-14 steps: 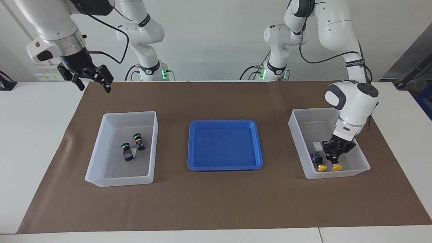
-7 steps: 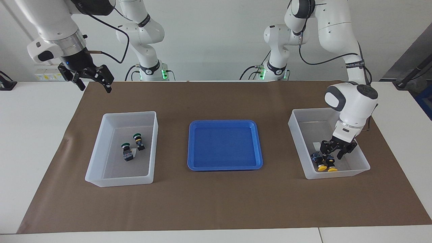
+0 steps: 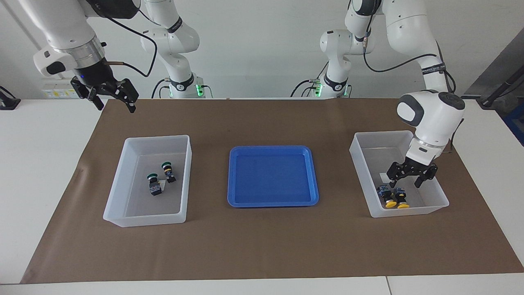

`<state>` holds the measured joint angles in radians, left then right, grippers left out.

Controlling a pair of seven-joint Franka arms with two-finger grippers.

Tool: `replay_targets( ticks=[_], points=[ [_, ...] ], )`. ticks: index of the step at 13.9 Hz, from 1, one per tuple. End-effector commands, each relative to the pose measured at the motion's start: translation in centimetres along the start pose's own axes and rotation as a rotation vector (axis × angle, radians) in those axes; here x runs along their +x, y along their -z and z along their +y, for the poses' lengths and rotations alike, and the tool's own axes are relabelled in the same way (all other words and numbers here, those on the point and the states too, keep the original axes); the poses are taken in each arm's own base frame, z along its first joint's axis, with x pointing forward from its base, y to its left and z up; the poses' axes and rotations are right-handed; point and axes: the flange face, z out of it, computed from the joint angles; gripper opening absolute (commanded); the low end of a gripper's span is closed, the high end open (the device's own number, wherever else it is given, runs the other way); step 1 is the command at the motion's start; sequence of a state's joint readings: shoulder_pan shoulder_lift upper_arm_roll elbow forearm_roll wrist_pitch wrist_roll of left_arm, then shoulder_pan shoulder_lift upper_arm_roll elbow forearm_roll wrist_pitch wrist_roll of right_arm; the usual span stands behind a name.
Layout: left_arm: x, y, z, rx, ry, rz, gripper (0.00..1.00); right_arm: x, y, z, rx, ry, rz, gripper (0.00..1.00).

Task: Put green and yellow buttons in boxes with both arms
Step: 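Release the yellow button in the box and withdraw the left gripper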

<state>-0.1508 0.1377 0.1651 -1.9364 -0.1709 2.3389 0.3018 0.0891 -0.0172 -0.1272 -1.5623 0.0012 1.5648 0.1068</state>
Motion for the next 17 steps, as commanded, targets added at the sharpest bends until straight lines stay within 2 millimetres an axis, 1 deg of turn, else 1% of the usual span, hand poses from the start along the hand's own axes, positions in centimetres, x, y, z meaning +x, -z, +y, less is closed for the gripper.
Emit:
replay_targets(
  ticks=[1,2,3,4,6,8,9,10,12,13,17],
  points=[
    [-0.4,3.5,2.7,0.015,-0.072,-0.044,1.0,-0.6,0.2,0.1,0.001,0.025,-0.009,1.0],
    [-0.6,4.9,3.4,0.005,-0.064,-0.056,1.0,-0.6,0.2,0.1,0.001,0.025,-0.009,1.0],
    [-0.6,6.1,3.7,-0.001,-0.064,-0.069,1.0,-0.6,0.2,0.1,0.001,0.025,-0.009,1.0],
    [0.0,7.7,3.9,-0.008,-0.07,-0.091,1.0,-0.6,0.2,0.1,0.001,0.025,-0.009,1.0],
    [1.5,11.3,3.0,-0.011,-0.061,-0.127,1.0,-0.6,0.2,0.1,0.001,0.025,-0.009,1.0],
    [1.3,12.5,1.6,-0.009,-0.038,-0.137,1.0,-0.6,0.2,0.1,0.001,0.025,-0.009,1.0],
    [1.3,13.3,1.5,-0.011,-0.036,-0.142,1.0,-0.6,0.2,0.1,0.001,0.025,-0.009,1.0],
    [1.5,14.5,1.7,-0.012,-0.04,-0.149,1.0,-0.6,0.2,0.1,0.001,0.025,-0.009,1.0],
    [1.9,17.4,1.8,0.044,-0.069,-0.167,1.0,-0.6,0.2,0.1,0.001,0.025,-0.009,1.0],
    [2.1,18.3,2.2,0.05,-0.074,-0.17,1.0,-0.6,0.2,0.1,0.001,0.025,-0.009,1.0],
    [1.8,20.4,3.5,0.037,-0.088,-0.236,1.0,-0.6,0.2,0.1,0.001,0.025,-0.009,1.0]
  ],
)
